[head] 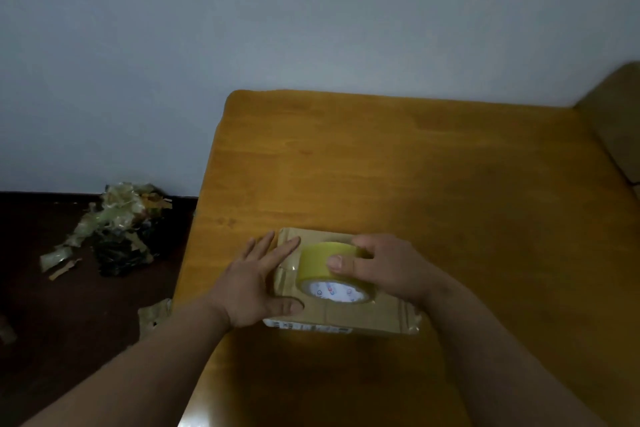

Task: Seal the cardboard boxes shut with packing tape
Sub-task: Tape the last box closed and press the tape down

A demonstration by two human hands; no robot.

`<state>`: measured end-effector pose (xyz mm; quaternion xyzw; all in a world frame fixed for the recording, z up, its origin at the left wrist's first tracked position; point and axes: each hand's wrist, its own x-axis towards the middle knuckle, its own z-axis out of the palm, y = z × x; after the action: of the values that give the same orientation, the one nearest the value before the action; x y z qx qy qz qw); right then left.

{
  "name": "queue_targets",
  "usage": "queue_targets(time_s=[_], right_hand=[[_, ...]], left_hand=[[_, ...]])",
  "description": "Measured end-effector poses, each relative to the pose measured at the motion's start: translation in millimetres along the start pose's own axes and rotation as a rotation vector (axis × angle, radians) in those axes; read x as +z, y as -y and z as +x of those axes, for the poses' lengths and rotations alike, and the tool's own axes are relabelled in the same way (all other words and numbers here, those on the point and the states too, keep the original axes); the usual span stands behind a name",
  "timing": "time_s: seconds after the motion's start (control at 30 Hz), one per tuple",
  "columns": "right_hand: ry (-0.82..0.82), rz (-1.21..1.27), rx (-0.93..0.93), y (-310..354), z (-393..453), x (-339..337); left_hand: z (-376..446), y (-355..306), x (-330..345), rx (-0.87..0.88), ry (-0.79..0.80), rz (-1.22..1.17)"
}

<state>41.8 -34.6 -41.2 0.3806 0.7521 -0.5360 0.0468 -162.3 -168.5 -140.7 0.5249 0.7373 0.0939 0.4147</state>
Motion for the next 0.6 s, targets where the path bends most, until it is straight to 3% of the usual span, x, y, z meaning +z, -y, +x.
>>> queue_targets(time_s=[0.23, 0.43, 0.6], right_hand=[[-0.058, -0.102, 0.1, -36.4, -32.2, -72.9], [-0.131, -0.418, 0.252, -65.3, -35.3, -90.0], [-0.16, -0.461, 0.234, -78.9, -31.1, -77.2]], left_hand=[[0.3, -4.6, -0.7, -0.048, -0.025, 0.064], [-3.3, -5.1, -0.9, -0.048, -0.051, 0.02], [-11.0, -13.5, 1.3, -0.043, -0.028, -0.286]])
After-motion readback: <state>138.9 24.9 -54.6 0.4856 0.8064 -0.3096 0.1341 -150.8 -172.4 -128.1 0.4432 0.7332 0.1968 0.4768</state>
